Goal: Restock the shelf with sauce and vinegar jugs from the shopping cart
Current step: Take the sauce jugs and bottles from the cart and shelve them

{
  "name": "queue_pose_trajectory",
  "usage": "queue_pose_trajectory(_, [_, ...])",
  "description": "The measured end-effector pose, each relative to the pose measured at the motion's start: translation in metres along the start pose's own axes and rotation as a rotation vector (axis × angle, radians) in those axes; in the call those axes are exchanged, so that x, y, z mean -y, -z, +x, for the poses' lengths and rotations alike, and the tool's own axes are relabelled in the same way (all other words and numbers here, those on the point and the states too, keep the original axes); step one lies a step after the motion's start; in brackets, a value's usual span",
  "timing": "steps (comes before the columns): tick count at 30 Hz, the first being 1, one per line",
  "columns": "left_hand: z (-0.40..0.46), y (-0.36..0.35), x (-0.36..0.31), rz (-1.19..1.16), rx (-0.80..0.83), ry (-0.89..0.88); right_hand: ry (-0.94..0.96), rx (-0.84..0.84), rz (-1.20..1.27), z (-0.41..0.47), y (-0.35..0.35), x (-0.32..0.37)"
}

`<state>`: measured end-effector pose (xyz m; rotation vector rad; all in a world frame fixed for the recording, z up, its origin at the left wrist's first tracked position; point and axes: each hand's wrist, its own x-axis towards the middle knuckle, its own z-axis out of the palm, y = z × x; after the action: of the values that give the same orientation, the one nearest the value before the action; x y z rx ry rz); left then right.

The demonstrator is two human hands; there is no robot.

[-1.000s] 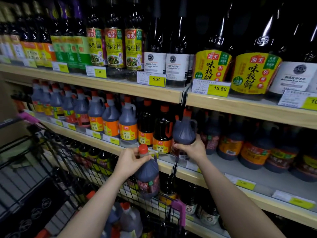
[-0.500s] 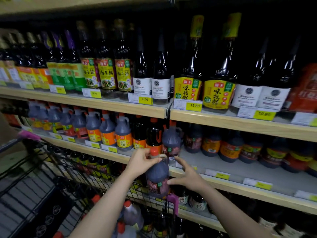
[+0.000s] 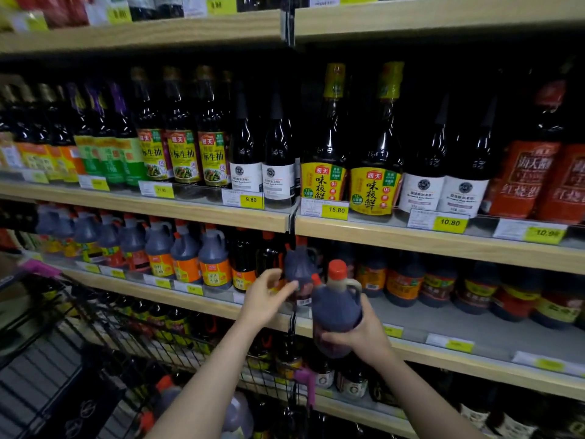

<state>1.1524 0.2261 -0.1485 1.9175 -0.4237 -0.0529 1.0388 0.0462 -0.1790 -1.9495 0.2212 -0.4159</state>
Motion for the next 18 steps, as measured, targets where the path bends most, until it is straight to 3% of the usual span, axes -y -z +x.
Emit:
queue_pose_trajectory(4, [0.021, -0.032, 0.033, 0.236, -0.114, 0.004, 0.099, -0.08, -0.021, 0.033, 0.017, 0.0])
queue_pose_trajectory(10, [0.051, -0.076, 0.06, 0.208, -0.27, -0.029, 0.163, -0.185, -0.1, 0.076, 0.007, -0.044])
queue_pose_trajectory(18, [0.061, -0.104, 0.086, 0.212, -0.367, -0.019, 0.048, -0.28, -0.004, 0.116, -0.016, -0.076])
